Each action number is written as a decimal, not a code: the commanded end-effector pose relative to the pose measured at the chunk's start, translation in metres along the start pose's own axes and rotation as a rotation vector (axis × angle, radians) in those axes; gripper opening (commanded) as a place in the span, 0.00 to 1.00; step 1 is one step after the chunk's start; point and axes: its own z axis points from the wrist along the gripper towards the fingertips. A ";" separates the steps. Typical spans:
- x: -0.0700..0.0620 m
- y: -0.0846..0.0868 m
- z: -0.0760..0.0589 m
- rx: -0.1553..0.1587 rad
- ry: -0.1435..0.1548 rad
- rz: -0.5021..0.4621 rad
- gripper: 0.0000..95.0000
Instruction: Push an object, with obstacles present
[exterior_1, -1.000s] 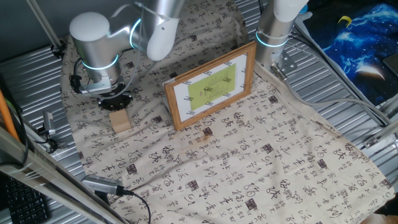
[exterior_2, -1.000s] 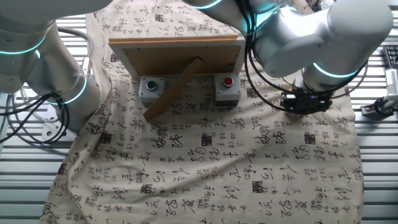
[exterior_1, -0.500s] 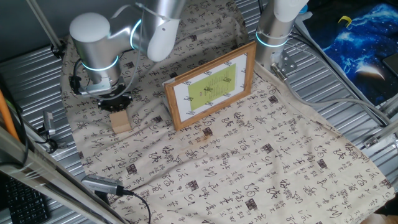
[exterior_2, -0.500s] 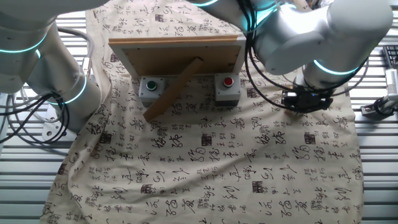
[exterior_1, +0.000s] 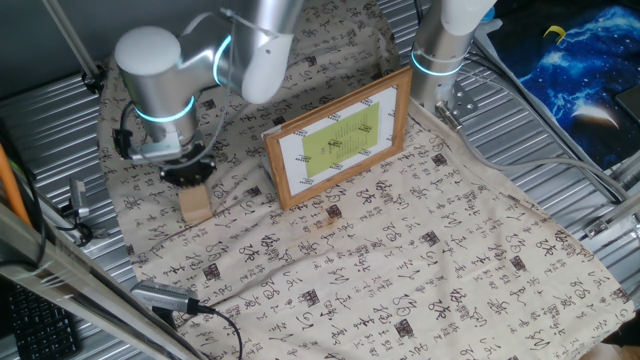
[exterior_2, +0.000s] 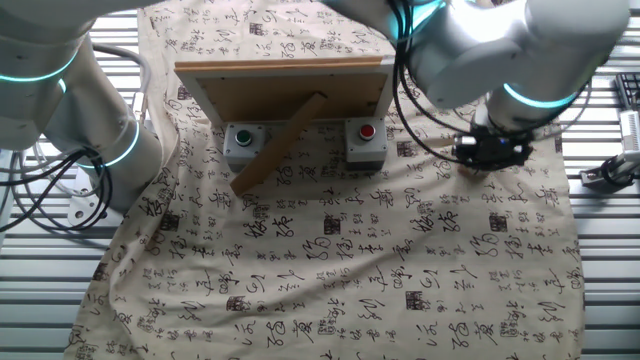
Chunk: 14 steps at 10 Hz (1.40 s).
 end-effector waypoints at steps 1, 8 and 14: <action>-0.010 0.002 0.002 0.006 -0.006 0.014 0.00; -0.043 0.007 0.001 0.018 -0.010 0.056 0.00; -0.073 0.006 0.005 0.021 -0.013 0.079 0.00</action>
